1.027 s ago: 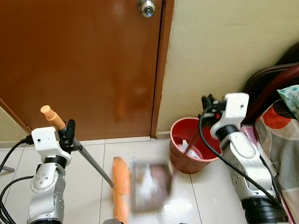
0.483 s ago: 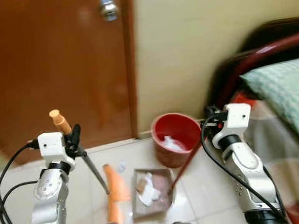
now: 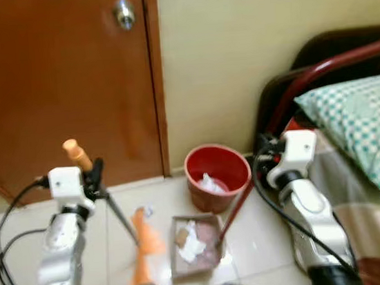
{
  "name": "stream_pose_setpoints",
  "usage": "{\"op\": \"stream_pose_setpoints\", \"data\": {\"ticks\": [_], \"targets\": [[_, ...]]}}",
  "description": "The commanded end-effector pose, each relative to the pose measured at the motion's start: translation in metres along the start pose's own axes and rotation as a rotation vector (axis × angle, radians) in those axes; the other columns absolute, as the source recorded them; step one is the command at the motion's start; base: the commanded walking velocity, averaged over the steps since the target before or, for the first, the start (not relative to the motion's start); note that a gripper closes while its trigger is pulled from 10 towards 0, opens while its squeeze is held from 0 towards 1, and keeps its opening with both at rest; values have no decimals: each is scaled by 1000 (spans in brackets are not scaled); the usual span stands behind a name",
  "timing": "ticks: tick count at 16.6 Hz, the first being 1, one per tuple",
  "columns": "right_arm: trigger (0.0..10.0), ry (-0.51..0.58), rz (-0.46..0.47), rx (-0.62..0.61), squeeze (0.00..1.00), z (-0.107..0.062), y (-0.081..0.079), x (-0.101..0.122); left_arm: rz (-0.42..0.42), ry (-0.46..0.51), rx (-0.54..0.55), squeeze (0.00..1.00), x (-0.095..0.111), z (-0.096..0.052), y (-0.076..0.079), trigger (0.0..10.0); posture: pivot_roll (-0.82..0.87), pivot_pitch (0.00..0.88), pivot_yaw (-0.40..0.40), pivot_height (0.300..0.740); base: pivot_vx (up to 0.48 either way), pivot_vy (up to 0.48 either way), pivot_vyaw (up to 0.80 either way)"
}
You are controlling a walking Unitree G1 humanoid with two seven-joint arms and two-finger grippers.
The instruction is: Sweep floor
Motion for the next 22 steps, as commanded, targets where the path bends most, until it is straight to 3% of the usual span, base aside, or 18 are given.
{"op": "stream_pose_setpoints", "data": {"ticks": [1, 3, 7, 10, 15, 20, 22], "targets": [[10000, 38, -3, -1, 0, 0, 4, 10, 19, -13, -13, 0, -1, 0, 3, 10000, 1, 43, -23, 740, 0, 0, 0], [10000, 49, 8, 29, 0, 3, -1, 14, 22, -24, 10, 0, -3, 1, -1, 10000, 1, 41, -23, 740, 0, 0, 0], [10000, 95, 71, 104, 0, 13, -18, 38, 124, -103, 187, 0, -18, -2, -28, 10000, -5, 35, -25, 740, 0, 0, 0], [10000, 140, 122, 131, 0, 22, -26, 58, 141, -121, 224, 0, -21, -3, -35, 10000, -10, 35, -26, 740, 0, 0, 0], [10000, 224, 270, 218, 0, 45, -50, 109, 128, -125, 232, 0, -23, 2, -28, 10000, -14, 25, -28, 740, 0, 0, 0], [10000, 368, 183, 275, 0, 56, -62, 160, 118, -123, 231, 0, -24, 4, -24, 10000, -9, 22, -30, 740, 0, 0, 0], [10000, 430, 77, 274, 0, 55, -60, 179, 116, -123, 228, 0, -24, 5, -23, 10000, -10, 23, -31, 740, 0, 0, 0]]}}
Point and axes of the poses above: a point about 5 cm out from each wrist's last joint towards the gripper, its own z axis pointing out of the wrist towards the gripper, its own x axis along the axis of the wrist's last joint, y = z × x, the point moved 2 cm from there along z, pointing out of the wrist towards the gripper, and after that the axes turned 15 degrees about z, right-handed, at the moved point
